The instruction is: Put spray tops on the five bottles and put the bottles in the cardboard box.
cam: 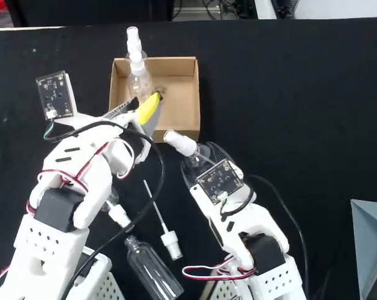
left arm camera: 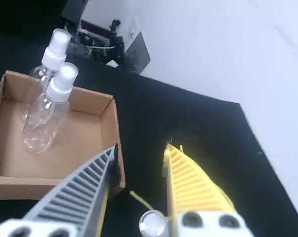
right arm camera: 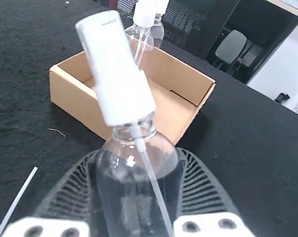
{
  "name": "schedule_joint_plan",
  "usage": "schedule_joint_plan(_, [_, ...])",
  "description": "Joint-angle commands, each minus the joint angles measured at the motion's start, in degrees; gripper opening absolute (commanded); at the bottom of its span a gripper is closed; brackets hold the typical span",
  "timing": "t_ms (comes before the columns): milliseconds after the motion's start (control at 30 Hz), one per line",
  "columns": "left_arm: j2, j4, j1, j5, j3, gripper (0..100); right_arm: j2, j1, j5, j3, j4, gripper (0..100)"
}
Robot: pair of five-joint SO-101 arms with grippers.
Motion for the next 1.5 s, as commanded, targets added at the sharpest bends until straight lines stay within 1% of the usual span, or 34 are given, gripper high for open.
schedule_joint_plan(0, [-1.49, -0.97, -2.86, -0.53, 0.22, 15, -5.58, -1.14, 0.26, -0.57, -3.87, 3.8])
schedule_joint_plan(133, [-1.49, -0.97, -5.14, -0.53, 0.48, 15, -5.58, -1.23, 0.26, -0.48, -5.19, 3.6])
schedule_joint_plan(300, [-1.23, -0.97, -5.32, -0.53, 0.84, 15, -5.58, -1.32, 0.18, -0.84, -5.19, 3.6])
schedule_joint_plan(433, [-1.14, -1.14, -5.32, -0.53, 1.98, 15, -5.58, -1.32, -3.78, -0.84, -7.03, 3.6])
schedule_joint_plan(500, [-1.23, -2.9, -4.97, -0.53, 3.74, 15, -5.58, -1.32, -4.48, -0.84, -7.47, 3.6])
schedule_joint_plan(767, [-1.49, -14.77, -4.79, -0.53, 13.85, 15, -5.58, -1.41, -4.57, -0.92, -7.56, 3.6])
schedule_joint_plan(900, [-1.14, -18.02, -4.7, -0.53, 16.4, 15, -5.58, -1.41, -4.66, -1.19, -7.56, 3.6])
schedule_joint_plan(1000, [-0.97, -18.81, -4.62, -0.53, 16.92, 15, -5.58, -1.41, -4.66, -1.19, -7.56, 3.6])
schedule_joint_plan(1100, [-0.88, -18.64, -1.8, -1.32, 16.92, 15, -5.58, -1.41, -4.66, -1.19, -7.56, 3.6])
schedule_joint_plan(1200, [-0.88, -18.55, 2.33, -6.77, 17.19, 14, -5.58, -1.41, -4.66, -1.01, -7.47, 3.6])
schedule_joint_plan(1300, [-0.88, -19.08, 5.23, -9.58, 18.24, 14, -5.58, -1.41, -4.66, -0.92, -7.21, 3.6])
schedule_joint_plan(1467, [-0.88, -24.7, 6.2, -9.93, 20.18, 14, -5.58, -1.41, -4.66, -0.66, -7.03, 3.6])
